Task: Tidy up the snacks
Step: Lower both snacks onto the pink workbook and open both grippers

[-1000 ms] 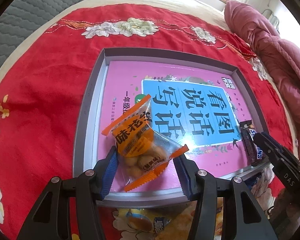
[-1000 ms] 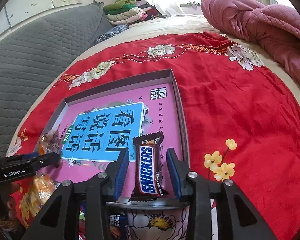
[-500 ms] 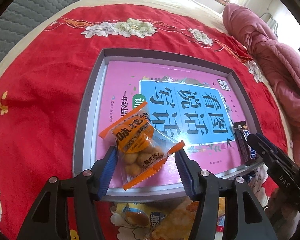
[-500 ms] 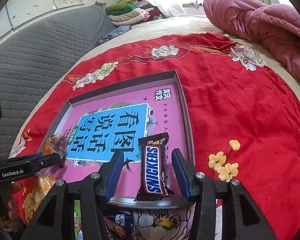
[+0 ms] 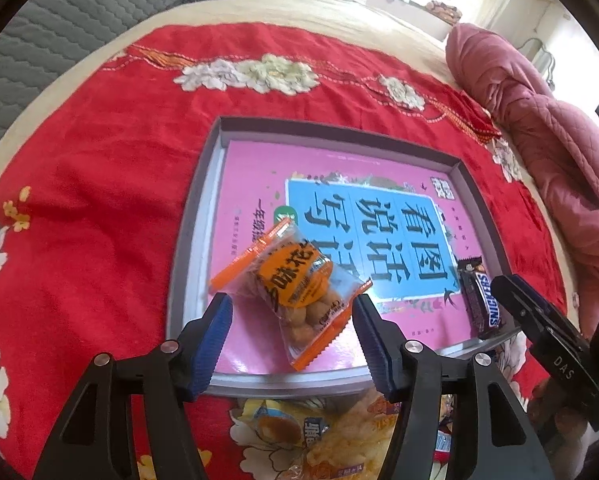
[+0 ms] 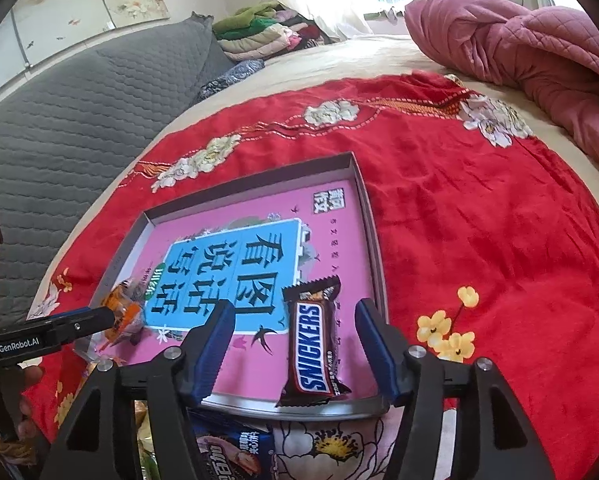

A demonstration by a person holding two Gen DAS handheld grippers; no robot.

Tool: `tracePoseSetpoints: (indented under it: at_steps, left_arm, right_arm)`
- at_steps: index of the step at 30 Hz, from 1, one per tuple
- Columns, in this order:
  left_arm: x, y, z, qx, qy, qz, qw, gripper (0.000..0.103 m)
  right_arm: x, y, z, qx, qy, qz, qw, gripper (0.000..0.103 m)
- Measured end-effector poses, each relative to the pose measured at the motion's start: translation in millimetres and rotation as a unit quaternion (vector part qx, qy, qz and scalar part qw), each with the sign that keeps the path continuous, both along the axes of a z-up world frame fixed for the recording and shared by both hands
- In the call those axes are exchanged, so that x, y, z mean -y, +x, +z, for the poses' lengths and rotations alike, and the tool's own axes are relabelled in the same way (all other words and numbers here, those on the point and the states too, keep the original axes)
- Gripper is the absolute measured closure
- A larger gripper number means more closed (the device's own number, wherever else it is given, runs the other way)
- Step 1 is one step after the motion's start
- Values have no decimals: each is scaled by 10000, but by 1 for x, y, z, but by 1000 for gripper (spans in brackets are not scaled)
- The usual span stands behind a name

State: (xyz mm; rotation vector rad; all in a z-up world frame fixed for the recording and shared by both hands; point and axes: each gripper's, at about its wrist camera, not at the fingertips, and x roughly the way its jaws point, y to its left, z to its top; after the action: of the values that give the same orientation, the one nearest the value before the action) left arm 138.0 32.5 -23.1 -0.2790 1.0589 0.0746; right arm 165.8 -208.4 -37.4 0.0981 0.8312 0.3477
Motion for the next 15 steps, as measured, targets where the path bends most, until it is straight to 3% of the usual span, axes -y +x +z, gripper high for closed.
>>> tracePoseSetpoints:
  at_steps: [15]
  left_arm:
    - [-1,-19,30,252,21,-3,9997,39]
  right_arm:
    - [-5,-11,23,446,175,257,9985,33]
